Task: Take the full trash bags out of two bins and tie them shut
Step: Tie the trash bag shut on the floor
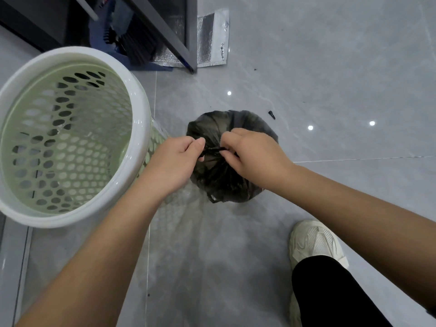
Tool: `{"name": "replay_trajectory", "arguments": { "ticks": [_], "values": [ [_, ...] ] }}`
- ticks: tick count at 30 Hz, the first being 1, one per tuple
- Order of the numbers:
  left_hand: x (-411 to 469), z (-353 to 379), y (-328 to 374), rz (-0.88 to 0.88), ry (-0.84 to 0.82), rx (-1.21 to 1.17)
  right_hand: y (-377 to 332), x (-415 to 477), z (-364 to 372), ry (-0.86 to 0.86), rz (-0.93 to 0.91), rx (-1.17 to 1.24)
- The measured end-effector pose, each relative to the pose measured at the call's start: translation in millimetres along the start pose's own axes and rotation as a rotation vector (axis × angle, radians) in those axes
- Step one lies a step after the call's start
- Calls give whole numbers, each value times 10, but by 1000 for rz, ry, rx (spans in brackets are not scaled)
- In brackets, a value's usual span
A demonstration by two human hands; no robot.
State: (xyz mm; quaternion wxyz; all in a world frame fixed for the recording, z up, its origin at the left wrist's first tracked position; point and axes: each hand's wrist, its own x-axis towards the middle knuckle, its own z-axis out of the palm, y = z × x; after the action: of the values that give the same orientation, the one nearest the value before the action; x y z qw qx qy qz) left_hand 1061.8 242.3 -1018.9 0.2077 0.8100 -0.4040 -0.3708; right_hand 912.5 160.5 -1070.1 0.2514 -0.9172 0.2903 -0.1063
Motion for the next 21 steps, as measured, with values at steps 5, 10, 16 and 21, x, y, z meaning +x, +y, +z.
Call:
{"name": "replay_trajectory", "arguments": {
  "ticks": [5,10,16,21],
  "values": [
    [21,123,-151,-44,-153,-197,21,-5,-7,29,48,-13],
    [-22,325,-304,143,-155,28,108,-94,51,50,74,48],
    [-140,614,-372,279,-40,190,148,-142,78,20,302,352],
    [-189,816,-287,331,185,424,79,-93,9,-6,641,849]
  ]
}}
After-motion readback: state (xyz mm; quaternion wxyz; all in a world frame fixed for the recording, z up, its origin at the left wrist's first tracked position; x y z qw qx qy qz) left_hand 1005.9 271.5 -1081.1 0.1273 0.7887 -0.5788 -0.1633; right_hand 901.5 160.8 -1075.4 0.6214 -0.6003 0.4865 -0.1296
